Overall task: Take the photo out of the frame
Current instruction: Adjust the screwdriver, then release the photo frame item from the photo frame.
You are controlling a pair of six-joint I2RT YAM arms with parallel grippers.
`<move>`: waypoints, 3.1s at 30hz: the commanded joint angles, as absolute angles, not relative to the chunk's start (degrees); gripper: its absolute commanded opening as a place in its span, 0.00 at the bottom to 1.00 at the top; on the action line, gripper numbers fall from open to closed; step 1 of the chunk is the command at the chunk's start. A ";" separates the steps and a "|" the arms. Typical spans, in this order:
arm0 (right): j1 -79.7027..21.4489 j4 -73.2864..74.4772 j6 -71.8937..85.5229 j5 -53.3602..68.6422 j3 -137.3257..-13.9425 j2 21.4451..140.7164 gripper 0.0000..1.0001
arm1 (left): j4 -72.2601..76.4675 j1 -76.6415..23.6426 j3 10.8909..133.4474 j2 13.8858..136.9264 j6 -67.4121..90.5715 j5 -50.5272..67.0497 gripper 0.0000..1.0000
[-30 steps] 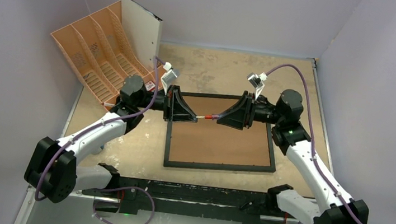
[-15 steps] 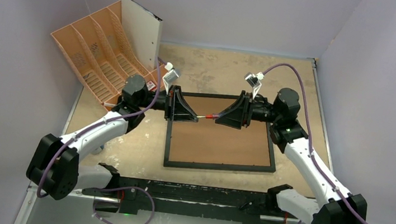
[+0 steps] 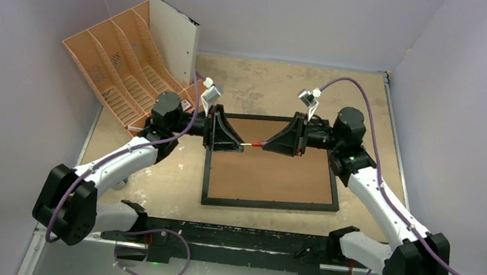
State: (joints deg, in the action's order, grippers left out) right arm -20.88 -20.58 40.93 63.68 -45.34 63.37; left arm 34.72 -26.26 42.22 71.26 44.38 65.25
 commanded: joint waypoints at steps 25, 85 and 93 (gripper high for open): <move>-29.02 3.41 24.11 40.18 -52.30 75.34 0.00 | -9.01 -23.29 18.90 50.04 35.17 16.15 0.74; -36.12 -19.83 37.10 45.18 -47.75 104.85 0.00 | -0.92 -31.70 12.17 58.45 33.10 9.60 0.17; -36.95 -24.76 43.12 44.74 -46.21 106.07 0.00 | 1.58 -31.73 11.58 58.90 32.70 10.45 0.09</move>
